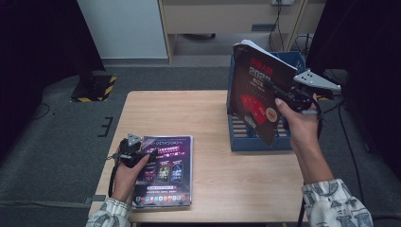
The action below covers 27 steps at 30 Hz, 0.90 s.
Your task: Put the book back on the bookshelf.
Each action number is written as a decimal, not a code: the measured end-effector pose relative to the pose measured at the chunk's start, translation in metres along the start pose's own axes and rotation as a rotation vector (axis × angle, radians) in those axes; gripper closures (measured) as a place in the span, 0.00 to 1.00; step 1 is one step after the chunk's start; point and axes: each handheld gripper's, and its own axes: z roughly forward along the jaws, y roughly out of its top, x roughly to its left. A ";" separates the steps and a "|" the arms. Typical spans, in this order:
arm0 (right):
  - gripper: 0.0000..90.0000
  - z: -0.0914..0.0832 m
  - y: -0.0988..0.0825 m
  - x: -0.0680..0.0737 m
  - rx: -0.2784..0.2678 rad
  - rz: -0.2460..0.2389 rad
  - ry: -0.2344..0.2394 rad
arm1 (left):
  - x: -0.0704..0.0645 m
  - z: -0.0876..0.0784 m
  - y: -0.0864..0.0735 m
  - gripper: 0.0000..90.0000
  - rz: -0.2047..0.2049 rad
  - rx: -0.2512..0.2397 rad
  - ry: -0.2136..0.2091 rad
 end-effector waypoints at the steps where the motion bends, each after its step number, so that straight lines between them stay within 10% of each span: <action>1: 0.96 -0.001 0.000 0.000 0.001 0.001 -0.003 | 0.000 0.000 0.000 0.08 0.000 0.000 0.000; 27: 0.96 0.034 -0.006 -0.012 0.043 0.006 -0.166 | -0.001 0.000 0.000 0.08 0.007 -0.007 -0.005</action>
